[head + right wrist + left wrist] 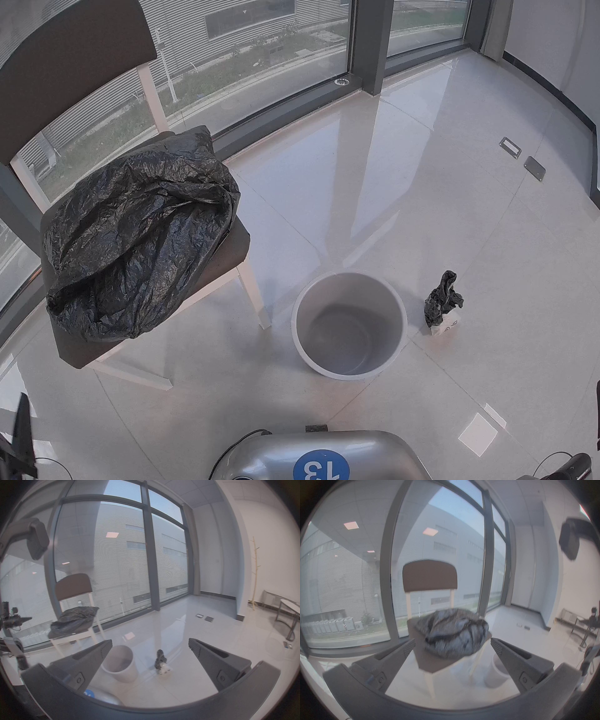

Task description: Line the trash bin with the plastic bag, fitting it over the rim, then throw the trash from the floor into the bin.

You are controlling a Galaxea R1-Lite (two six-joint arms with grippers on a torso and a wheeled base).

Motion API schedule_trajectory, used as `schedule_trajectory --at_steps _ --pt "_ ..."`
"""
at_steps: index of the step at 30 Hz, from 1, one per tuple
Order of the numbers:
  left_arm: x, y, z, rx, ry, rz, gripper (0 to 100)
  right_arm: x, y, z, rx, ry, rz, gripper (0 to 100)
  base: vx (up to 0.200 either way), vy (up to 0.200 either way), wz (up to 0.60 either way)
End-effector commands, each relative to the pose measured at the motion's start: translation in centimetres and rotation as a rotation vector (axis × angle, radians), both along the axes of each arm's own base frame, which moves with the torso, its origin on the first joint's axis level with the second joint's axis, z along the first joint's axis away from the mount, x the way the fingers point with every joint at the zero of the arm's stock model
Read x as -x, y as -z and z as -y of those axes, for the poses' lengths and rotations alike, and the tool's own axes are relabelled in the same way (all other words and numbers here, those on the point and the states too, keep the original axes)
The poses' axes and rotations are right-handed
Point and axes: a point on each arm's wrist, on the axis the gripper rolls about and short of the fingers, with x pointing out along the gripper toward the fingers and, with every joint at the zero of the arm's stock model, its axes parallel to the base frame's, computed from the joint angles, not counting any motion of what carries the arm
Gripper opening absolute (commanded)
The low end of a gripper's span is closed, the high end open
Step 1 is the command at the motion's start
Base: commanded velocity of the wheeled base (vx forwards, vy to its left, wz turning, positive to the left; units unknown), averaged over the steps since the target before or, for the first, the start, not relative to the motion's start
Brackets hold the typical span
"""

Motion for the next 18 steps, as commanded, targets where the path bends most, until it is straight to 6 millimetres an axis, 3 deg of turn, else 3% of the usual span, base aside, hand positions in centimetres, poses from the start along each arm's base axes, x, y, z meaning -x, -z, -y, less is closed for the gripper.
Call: schedule_trajectory --at_steps 1,6,9,13,18 --pt "-1.2 -6.7 0.1 0.023 0.087 -0.148 100 -3.0 -4.2 -0.5 0.015 -0.228 -0.161 100 0.000 0.000 0.00" --pt "-5.7 -8.1 0.1 -0.041 0.041 -0.385 100 -8.3 -8.6 -0.7 0.051 -0.254 -0.228 100 0.000 0.000 0.00" --pt "-9.4 -9.1 0.1 -0.049 -0.009 -0.464 100 -13.2 -11.1 -1.0 0.063 -0.255 -0.222 100 0.000 0.000 0.00" --pt "-12.9 -8.8 0.1 -0.054 -0.035 -0.514 100 -16.5 -12.0 -1.9 0.073 -0.313 -0.238 100 0.000 0.000 0.00" --pt "-16.7 -8.0 -0.1 -0.064 -0.121 -0.567 100 -18.9 -11.8 -2.7 0.104 -0.352 -0.281 100 0.000 0.000 0.00"
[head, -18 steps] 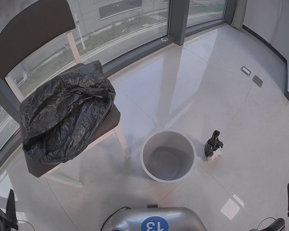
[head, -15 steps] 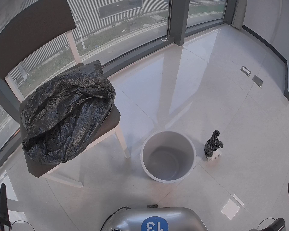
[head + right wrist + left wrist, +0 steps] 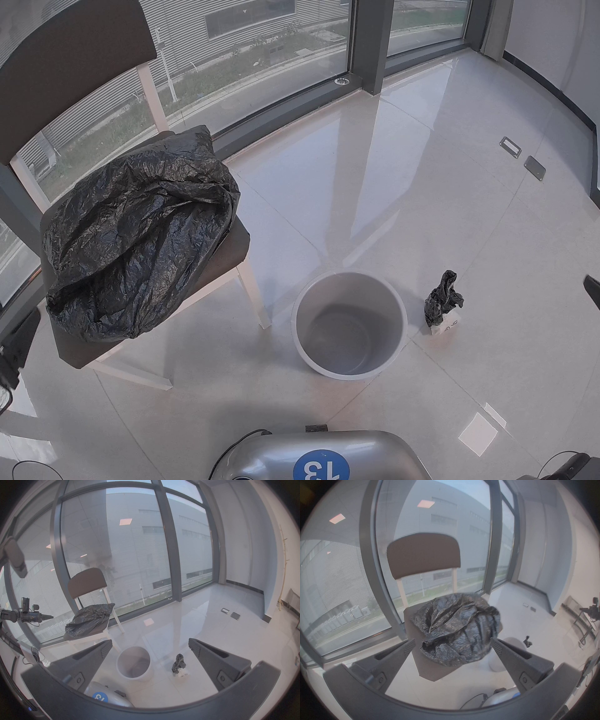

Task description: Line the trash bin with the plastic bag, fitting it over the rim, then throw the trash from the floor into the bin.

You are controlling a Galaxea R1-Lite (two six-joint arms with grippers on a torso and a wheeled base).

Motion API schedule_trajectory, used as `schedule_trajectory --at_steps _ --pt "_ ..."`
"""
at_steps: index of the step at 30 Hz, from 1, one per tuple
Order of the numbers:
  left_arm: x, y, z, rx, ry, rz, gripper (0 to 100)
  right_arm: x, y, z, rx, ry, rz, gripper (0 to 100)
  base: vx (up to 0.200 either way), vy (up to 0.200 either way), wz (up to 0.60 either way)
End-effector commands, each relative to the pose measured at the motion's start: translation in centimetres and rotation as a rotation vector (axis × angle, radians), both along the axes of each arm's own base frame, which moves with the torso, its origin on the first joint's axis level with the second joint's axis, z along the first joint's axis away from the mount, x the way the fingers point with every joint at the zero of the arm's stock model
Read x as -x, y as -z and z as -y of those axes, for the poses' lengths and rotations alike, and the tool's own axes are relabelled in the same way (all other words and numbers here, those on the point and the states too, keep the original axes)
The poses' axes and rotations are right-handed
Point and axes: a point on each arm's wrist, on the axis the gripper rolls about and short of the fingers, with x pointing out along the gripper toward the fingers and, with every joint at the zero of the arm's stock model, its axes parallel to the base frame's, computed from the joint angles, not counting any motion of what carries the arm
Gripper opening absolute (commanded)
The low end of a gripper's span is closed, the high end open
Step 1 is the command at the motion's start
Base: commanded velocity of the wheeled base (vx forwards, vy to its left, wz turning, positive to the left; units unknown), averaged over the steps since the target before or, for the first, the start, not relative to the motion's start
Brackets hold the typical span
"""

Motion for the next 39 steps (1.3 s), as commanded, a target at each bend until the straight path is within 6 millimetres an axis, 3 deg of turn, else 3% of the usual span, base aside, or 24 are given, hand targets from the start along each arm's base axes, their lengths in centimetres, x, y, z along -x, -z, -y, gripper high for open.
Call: schedule_trajectory --at_steps 1,3,6,13,24,31,39 --pt "-9.6 0.8 -0.1 -0.044 -0.099 -0.251 100 -9.5 -1.6 -1.9 0.053 -0.114 -0.125 100 0.000 0.000 0.00" --pt "-11.3 1.3 -0.2 -0.076 -0.166 -0.261 100 -10.6 -1.6 -2.1 0.082 -0.116 -0.130 100 0.000 0.000 0.00" --pt "-11.4 2.0 0.2 -0.141 -0.194 -0.263 100 -11.2 -1.9 -2.3 0.092 -0.123 -0.123 100 0.000 0.000 0.00" --pt "-11.8 2.6 0.7 -0.191 -0.218 -0.204 100 -11.0 -2.8 -2.9 0.090 -0.158 -0.091 100 0.000 0.000 0.00" --pt "-15.3 5.1 0.7 -0.242 -0.286 -0.210 100 -11.1 -2.8 -3.0 0.092 -0.171 -0.093 100 0.000 0.000 0.00" --pt "-16.2 4.9 0.1 -0.233 -0.335 -0.179 100 -11.4 -2.9 -3.1 0.092 -0.171 -0.094 100 0.000 0.000 0.00" --pt "-15.2 3.3 0.0 -0.213 -0.340 -0.107 100 -11.7 -2.4 -3.2 0.093 -0.173 -0.112 100 0.000 0.000 0.00"
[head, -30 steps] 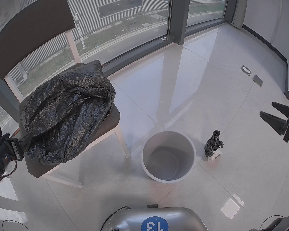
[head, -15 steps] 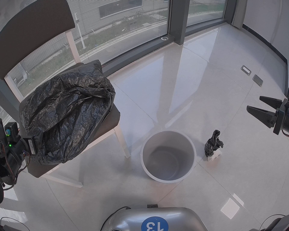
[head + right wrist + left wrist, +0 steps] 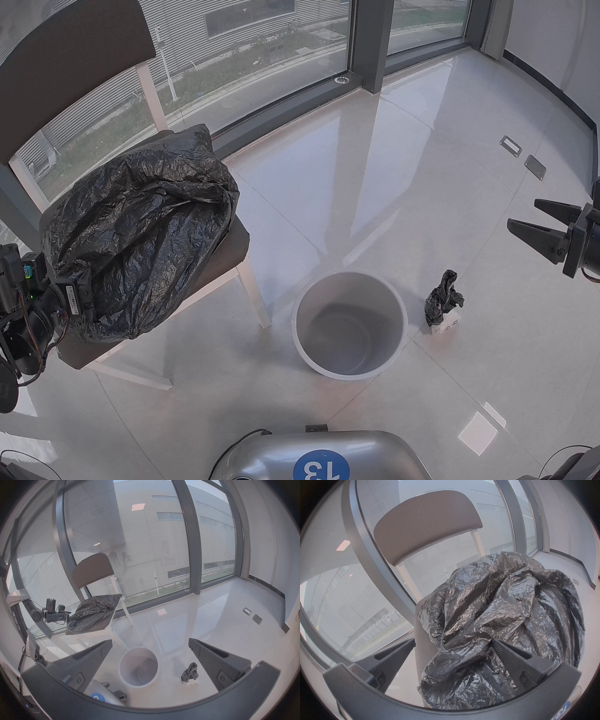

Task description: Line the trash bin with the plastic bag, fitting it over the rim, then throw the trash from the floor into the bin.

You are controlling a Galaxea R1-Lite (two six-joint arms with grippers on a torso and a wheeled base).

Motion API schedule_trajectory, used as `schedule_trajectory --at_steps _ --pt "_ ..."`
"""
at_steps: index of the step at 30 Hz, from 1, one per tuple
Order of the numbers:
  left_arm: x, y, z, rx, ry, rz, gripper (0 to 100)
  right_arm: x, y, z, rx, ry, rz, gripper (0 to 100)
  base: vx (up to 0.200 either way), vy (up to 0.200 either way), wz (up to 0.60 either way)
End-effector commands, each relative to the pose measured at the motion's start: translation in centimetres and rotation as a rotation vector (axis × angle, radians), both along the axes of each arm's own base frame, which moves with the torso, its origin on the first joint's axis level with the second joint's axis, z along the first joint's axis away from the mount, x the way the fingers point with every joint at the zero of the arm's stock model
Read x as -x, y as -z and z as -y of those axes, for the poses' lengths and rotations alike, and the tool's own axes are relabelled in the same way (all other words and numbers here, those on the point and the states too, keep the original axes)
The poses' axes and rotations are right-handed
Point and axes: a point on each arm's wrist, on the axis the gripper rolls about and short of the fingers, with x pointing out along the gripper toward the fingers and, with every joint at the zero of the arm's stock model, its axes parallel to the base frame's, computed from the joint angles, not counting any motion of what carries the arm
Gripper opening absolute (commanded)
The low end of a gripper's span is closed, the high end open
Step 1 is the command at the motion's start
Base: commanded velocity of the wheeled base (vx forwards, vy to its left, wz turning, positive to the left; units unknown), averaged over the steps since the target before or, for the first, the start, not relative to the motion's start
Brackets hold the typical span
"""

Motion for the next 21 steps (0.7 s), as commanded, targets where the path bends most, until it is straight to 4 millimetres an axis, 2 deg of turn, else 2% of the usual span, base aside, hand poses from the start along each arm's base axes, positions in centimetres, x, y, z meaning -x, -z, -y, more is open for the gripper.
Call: schedule_trajectory --at_steps 1,5,11,21 --pt "0.9 -0.9 0.0 0.003 0.007 0.038 100 -0.1 0.2 0.0 0.001 -0.002 -0.009 100 0.000 0.000 0.00" --pt "2.1 -1.3 -0.1 0.005 0.010 0.055 100 -0.1 0.2 0.0 0.001 -0.002 -0.006 100 0.000 0.000 0.00" --pt "4.4 -1.0 -0.1 0.010 0.043 -0.077 100 -0.2 0.2 -0.4 0.003 -0.017 -0.008 100 0.000 0.000 0.00" --pt "3.6 -1.4 -0.9 0.009 -0.013 -0.074 100 -0.3 0.5 -0.5 0.017 -0.026 -0.017 100 0.000 0.000 0.00"
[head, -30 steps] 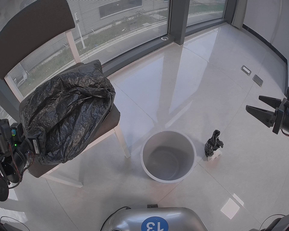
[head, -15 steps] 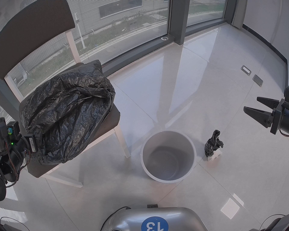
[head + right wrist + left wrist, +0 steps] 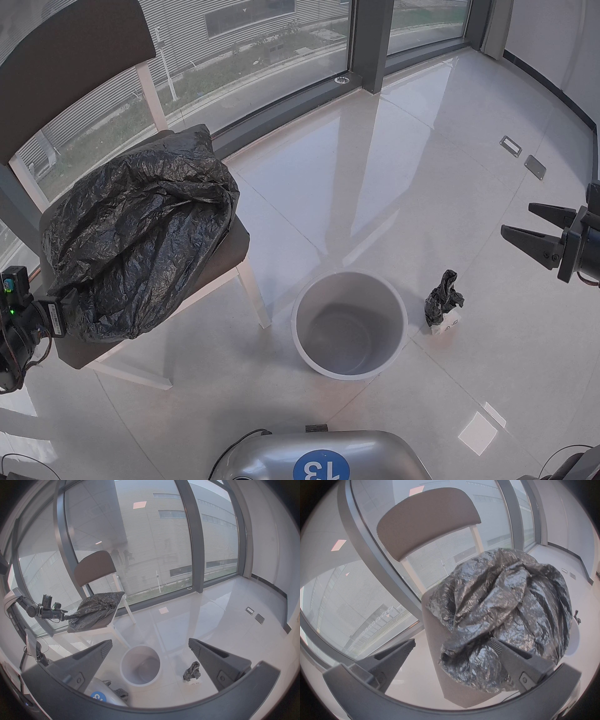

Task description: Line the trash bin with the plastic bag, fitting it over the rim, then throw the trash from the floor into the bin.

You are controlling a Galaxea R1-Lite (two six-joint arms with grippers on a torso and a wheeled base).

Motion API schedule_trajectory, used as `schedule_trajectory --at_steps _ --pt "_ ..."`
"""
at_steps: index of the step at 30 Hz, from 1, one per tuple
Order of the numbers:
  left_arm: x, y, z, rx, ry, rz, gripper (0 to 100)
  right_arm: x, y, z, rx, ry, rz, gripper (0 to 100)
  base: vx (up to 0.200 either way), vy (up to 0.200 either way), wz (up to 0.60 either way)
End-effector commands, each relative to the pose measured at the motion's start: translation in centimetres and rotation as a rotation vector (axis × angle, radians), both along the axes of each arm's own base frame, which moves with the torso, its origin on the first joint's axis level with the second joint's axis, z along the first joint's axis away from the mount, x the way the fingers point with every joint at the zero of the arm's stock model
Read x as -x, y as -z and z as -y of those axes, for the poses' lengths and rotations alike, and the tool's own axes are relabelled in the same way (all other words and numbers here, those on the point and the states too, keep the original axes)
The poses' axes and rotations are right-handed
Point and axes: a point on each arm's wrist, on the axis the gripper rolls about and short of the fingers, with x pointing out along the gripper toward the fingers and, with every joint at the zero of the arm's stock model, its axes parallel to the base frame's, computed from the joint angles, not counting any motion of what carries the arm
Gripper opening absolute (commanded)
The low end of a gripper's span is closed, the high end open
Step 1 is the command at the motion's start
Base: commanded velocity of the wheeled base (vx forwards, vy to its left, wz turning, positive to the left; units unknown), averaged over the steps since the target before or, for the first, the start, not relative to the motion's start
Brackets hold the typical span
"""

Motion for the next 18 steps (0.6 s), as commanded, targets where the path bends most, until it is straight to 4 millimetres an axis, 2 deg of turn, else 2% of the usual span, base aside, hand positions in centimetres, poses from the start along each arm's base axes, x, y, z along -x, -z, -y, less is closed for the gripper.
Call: schedule_trajectory --at_steps 1,18 --pt "-0.6 -0.5 -0.3 -0.004 -0.024 0.017 100 0.0 0.1 -0.1 0.005 -0.004 -0.001 100 0.000 0.000 0.00" --pt "-0.8 0.6 -0.5 -0.049 -0.047 -0.051 100 -0.5 0.5 -0.2 0.011 -0.004 -0.021 100 0.000 0.000 0.00"
